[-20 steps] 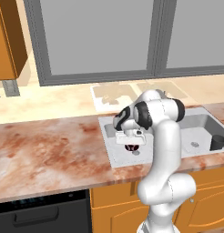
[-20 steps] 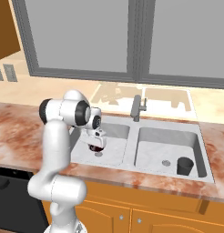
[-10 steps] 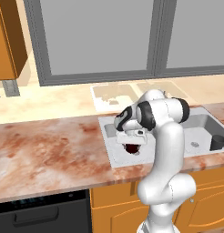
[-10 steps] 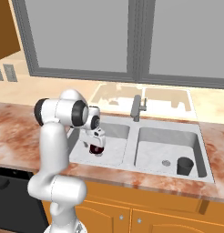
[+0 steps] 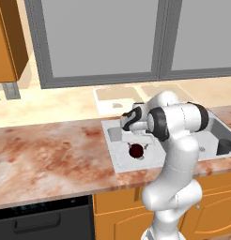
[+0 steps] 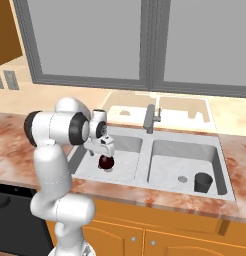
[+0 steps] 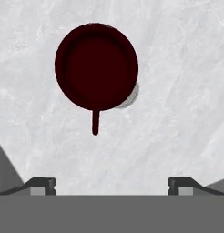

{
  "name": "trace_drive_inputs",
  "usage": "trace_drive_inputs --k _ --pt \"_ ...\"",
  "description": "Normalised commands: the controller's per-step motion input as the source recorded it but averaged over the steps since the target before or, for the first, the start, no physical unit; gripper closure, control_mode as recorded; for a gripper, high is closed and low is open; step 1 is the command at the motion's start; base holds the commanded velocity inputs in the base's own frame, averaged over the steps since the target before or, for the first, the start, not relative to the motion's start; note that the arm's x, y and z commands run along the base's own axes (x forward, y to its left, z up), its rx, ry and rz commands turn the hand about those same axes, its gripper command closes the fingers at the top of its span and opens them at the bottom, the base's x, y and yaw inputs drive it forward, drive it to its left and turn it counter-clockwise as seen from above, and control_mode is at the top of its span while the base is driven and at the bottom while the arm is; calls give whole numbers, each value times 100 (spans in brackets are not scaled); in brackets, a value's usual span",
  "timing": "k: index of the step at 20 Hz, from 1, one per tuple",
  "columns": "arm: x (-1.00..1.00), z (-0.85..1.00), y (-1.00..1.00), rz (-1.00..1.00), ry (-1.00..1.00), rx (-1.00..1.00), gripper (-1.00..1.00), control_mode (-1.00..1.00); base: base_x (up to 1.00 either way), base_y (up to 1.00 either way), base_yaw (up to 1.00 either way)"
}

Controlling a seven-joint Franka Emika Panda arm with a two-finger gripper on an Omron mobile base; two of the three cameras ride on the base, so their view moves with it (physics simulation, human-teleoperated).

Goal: Move any existing items from the left basin to the right basin for drying. Then move the mug from the counter to the left basin of the sink for washing.

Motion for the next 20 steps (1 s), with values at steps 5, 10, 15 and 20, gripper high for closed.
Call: trace_drive_inputs --k 5,10,15,20 --pt "-21 73 0 0 -8 0 -100 -100 0 0 0" --pt "-17 84 12 0 -7 0 -100 -100 0 0 0" --pt "-22 71 12 0 -4 0 -100 -100 0 0 0" --pt "-24 67 44 1 -3 -5 -100 -100 0 0 0"
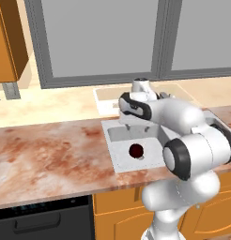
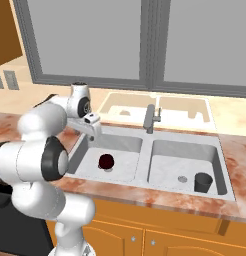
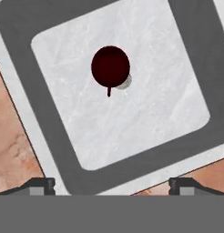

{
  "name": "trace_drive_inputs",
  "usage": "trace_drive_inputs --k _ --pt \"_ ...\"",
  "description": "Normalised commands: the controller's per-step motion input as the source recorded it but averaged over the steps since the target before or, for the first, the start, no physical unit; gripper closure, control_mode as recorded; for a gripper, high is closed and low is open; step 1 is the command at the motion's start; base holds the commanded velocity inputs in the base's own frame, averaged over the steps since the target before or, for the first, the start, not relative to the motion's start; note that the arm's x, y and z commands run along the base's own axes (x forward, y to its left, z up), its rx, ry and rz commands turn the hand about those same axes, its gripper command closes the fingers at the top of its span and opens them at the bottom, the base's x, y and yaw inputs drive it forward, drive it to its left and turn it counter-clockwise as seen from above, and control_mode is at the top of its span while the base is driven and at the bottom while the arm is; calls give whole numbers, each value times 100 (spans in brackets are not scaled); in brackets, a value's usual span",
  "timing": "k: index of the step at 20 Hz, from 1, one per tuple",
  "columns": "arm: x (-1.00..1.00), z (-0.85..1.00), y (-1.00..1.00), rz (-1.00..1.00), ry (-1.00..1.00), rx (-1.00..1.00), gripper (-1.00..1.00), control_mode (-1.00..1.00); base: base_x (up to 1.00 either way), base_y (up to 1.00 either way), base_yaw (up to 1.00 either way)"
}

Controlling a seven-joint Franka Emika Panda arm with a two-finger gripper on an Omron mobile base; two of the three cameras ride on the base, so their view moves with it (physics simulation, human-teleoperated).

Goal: Move any existing items from the left basin to the right basin for drying. Then move the mug from the counter to the left basin of the sink for washing.

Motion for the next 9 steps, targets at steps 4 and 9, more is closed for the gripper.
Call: trace_drive_inputs --k 4,9 --pt "-33 59 68 7 -2 -10 -100 -100 0 0 0" --pt "-29 45 86 12 0 -13 -100 -100 0 0 0"
